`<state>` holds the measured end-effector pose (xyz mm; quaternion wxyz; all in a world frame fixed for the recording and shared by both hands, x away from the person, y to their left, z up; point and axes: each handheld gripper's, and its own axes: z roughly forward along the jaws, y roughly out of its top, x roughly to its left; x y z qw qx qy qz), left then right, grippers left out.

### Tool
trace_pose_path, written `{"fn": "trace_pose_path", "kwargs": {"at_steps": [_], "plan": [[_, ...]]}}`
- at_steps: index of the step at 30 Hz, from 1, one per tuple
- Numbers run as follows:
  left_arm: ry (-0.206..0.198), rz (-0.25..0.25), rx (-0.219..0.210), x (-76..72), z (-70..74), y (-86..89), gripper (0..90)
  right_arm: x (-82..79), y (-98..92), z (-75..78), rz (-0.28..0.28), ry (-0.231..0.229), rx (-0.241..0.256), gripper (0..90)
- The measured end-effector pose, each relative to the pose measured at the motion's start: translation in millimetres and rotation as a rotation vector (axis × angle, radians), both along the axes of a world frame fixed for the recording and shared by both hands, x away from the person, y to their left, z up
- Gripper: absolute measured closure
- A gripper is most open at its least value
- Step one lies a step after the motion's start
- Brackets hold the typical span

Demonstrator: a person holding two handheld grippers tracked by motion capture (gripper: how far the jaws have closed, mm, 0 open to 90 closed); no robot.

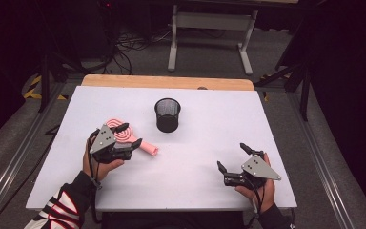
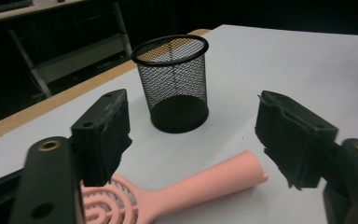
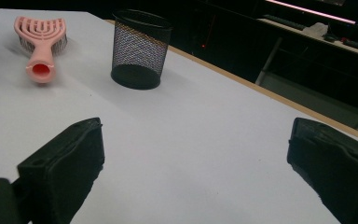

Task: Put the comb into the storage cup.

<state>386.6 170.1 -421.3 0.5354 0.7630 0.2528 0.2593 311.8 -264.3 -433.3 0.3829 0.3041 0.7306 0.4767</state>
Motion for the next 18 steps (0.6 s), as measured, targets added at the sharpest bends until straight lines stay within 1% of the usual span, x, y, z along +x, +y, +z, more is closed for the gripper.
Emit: {"fn": "trace_pose_path", "kwargs": {"at_steps": [1,2,3,4,6,8,10,11,12,13,16,18], "plan": [[0.007,0.001,0.008,2.6,0.0,-3.1,37.6,0.2,0.2,-0.2,0.002,0.000,-0.001,4.4],[0.017,-0.005,0.006,5.2,-0.3,-6.1,39.2,0.3,0.3,-0.4,0.001,0.000,-0.003,4.4],[0.029,-0.011,0.015,8.1,-0.7,-9.0,42.9,0.4,0.4,-0.6,0.002,0.001,-0.002,4.4],[0.038,-0.009,0.030,10.4,-1.3,-12.4,47.5,0.4,0.4,-0.7,0.002,0.003,-0.003,4.4],[0.054,-0.016,0.051,14.8,-2.7,-18.4,52.9,0.4,0.5,-1.1,0.003,0.004,-0.006,4.4],[0.069,-0.016,0.087,18.7,-4.1,-24.7,61.8,0.7,0.3,-1.3,0.003,0.008,-0.007,4.5],[0.085,-0.022,0.113,22.2,-6.1,-30.5,67.6,1.1,0.1,-1.7,0.001,0.014,-0.009,4.4],[0.094,-0.030,0.128,23.9,-7.2,-33.3,71.7,1.4,-0.2,-1.8,0.001,0.015,-0.009,4.5],[0.109,-0.048,0.131,25.8,-8.5,-36.1,75.5,1.5,-0.4,-1.9,0.001,0.016,-0.010,4.4],[0.121,-0.057,0.147,27.3,-9.2,-38.5,79.4,1.5,-0.6,-1.8,0.002,0.016,-0.010,4.4],[0.153,-0.080,0.181,30.4,-12.0,-44.9,87.8,1.5,-0.6,-1.9,0.004,0.019,-0.012,4.4],[0.176,-0.089,0.206,32.3,-14.5,-49.5,89.8,1.5,-0.4,-2.0,0.008,0.019,-0.014,4.5]]}}
